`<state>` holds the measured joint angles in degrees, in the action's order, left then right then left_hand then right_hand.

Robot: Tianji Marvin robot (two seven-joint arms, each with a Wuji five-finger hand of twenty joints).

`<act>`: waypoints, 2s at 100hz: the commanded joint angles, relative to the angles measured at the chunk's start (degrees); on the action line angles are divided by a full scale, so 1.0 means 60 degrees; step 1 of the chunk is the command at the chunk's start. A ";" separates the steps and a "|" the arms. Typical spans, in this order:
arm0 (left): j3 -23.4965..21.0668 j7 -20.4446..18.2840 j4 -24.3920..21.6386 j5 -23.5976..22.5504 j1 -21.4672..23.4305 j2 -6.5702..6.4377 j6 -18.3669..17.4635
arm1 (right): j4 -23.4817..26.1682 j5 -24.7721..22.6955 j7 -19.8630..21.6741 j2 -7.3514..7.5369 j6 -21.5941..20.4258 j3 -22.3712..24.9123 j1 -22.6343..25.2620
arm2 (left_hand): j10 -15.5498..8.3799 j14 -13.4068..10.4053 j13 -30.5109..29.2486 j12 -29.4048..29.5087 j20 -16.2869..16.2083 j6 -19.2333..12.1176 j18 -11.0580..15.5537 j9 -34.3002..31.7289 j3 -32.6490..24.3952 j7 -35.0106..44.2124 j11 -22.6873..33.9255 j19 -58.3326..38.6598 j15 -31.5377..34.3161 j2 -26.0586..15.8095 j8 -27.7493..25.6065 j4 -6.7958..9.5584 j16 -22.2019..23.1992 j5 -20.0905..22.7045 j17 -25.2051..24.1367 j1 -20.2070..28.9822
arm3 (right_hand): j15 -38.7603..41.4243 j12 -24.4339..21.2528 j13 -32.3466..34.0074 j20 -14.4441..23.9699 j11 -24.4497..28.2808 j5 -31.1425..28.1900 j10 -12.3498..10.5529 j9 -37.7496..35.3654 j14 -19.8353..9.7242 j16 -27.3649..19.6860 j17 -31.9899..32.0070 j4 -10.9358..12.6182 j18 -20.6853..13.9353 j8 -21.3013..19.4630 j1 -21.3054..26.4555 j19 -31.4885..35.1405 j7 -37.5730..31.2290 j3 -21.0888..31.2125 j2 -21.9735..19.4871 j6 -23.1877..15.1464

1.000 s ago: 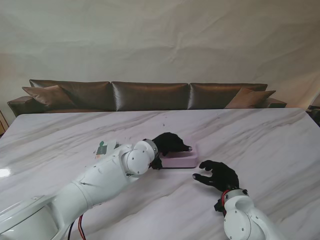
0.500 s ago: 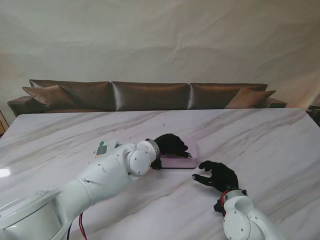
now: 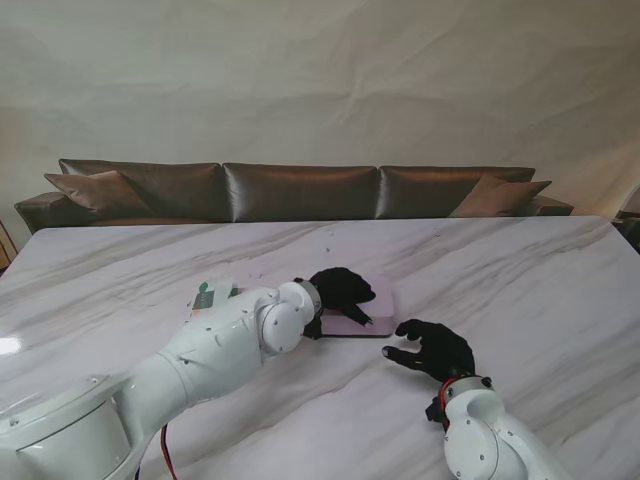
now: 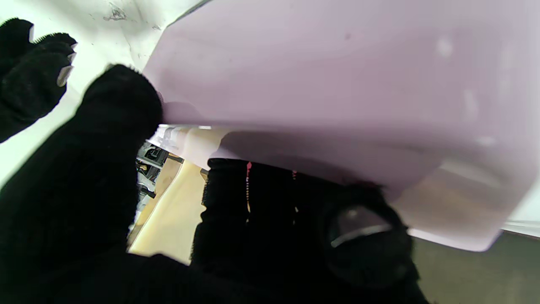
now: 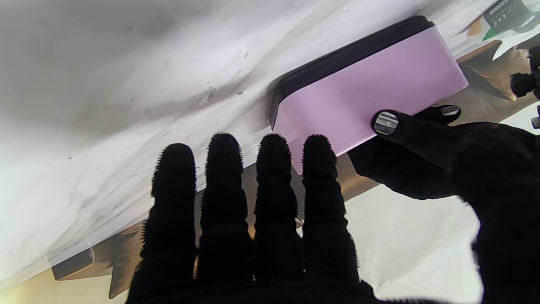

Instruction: Refill a tissue box and feed the first sheet

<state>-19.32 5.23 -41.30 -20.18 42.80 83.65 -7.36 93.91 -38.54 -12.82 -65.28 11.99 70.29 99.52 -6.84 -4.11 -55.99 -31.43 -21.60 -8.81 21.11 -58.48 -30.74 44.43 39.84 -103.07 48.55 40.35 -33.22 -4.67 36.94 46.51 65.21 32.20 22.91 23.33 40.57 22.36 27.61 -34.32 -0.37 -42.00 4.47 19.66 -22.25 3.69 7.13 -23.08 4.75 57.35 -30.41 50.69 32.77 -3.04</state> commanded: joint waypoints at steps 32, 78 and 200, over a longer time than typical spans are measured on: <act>-0.0816 -0.0377 -0.2378 -0.0510 0.0816 -0.1191 0.0842 | 0.0177 -0.0132 0.0230 0.0016 0.0144 -0.0008 0.0062 | -0.1426 -0.0099 -0.1587 -0.4296 -0.0831 -0.2490 0.1887 -0.0801 -0.2719 0.4128 0.4260 -0.1589 0.4560 -0.0072 -0.5895 0.0688 0.3880 -0.0029 -0.0251 0.0681 | -0.0059 0.0168 -0.0105 0.0179 -0.0123 -0.0093 0.0004 -0.0066 0.0002 0.0139 -0.0004 -0.0065 0.0120 -0.0064 -0.0044 -0.0117 0.0056 -0.0084 0.0165 -0.0288; -0.3312 -0.0420 -0.5171 -0.0044 0.2533 -0.2117 0.1551 | 0.0008 0.0114 -0.0404 -0.0159 0.0303 -0.0318 -0.0224 | -0.1528 -0.0233 -0.2639 -0.4715 -0.1325 -0.2533 0.1594 -0.1603 -0.2847 0.4749 0.4707 -0.2128 0.5120 -0.0507 -0.7000 0.1770 0.4098 0.0395 -0.0171 0.0334 | -0.0056 0.0174 -0.0700 0.0216 0.0031 0.1375 0.0439 0.1162 0.0176 0.0153 0.0149 -0.0502 0.0059 0.0048 -0.1116 -0.0169 0.0366 -0.0304 -0.0087 0.0734; -0.6077 -0.3073 -0.5096 0.5748 0.4708 -0.2530 -0.1424 | -0.2037 0.6559 -0.0514 -0.1259 -0.3434 -0.2441 -0.2495 | -0.1563 0.0064 -0.2768 -0.5003 -0.1426 -0.2324 0.0947 -0.2082 -0.2422 0.4850 0.4870 -0.2376 0.6034 -0.0731 -0.7505 0.3112 0.3714 0.0449 -0.0180 0.0535 | -0.0992 -0.2073 -0.4689 -0.0356 -0.3037 0.4743 0.1585 0.5572 0.1202 -0.1074 0.1654 -0.1575 -0.0009 -0.2103 -0.0337 -0.2148 0.4126 -0.1017 0.0625 0.2181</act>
<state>-55.95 -10.95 -73.21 12.58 71.88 67.98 -14.71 81.33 0.28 -17.03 -72.80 -8.23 55.85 84.66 -10.79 -6.63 -59.54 -59.11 -29.37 -14.72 22.33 -63.75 -38.81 71.02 61.90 -100.39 65.65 41.18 -76.00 6.82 59.17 45.93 67.91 29.95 17.89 10.90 14.23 20.85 10.88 -6.03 10.05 -11.07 11.54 14.07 -12.56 -4.99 7.32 -34.76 3.09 45.41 -5.81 45.74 35.55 11.37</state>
